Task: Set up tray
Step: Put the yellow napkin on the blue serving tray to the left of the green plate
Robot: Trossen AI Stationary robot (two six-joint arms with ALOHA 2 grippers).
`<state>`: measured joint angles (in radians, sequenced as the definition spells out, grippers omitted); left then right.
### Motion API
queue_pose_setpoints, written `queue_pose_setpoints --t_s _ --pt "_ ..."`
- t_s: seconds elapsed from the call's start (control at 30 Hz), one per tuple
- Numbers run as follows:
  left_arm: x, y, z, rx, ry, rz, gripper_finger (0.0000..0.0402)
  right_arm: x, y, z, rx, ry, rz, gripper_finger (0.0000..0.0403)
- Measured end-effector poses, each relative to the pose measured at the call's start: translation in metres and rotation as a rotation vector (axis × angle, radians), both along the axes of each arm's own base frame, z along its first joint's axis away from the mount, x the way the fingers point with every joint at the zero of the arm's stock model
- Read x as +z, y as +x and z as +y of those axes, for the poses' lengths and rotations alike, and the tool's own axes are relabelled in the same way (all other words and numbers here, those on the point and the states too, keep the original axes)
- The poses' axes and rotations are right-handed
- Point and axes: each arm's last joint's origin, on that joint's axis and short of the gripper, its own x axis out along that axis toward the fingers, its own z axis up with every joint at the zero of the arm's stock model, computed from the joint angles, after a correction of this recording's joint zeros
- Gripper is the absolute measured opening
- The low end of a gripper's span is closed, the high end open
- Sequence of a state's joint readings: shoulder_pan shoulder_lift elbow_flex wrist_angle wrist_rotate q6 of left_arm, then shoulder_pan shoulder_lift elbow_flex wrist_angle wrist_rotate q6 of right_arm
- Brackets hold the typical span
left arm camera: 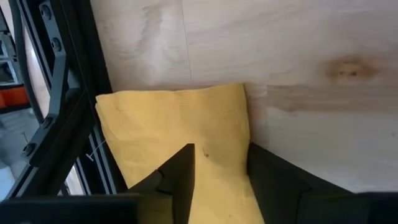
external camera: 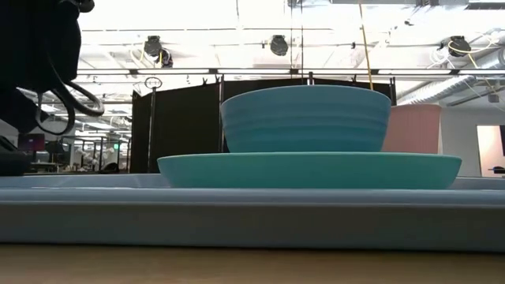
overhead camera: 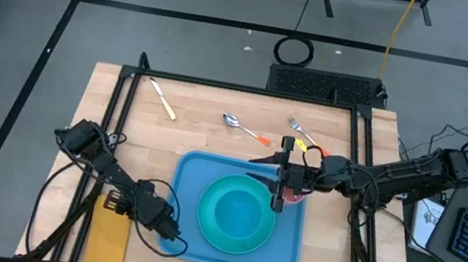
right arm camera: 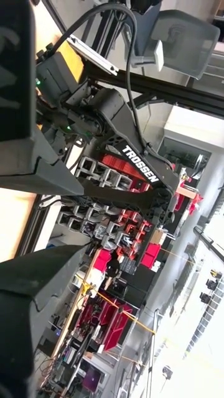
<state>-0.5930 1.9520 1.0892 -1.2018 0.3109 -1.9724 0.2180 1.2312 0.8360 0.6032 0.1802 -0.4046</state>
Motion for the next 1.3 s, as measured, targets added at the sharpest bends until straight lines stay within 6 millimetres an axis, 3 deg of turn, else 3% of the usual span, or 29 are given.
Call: queue_pose_setpoints --t_s 0.4,0.83,1.3 --pt "-0.004 0.002 0.0 -0.087 -0.014 -0.048 0.0013 0.0 0.0 0.0 0.0 0.0 0.002 0.013" --pt "0.006 0.002 0.004 -0.114 0.065 -0.127 0.0005 0.0 0.0 0.0 0.001 -0.001 0.002 0.013" --pt "0.048 0.003 0.015 -0.118 0.179 -0.402 0.0004 0.0 0.0 0.0 0.0 -0.001 0.002 0.013"
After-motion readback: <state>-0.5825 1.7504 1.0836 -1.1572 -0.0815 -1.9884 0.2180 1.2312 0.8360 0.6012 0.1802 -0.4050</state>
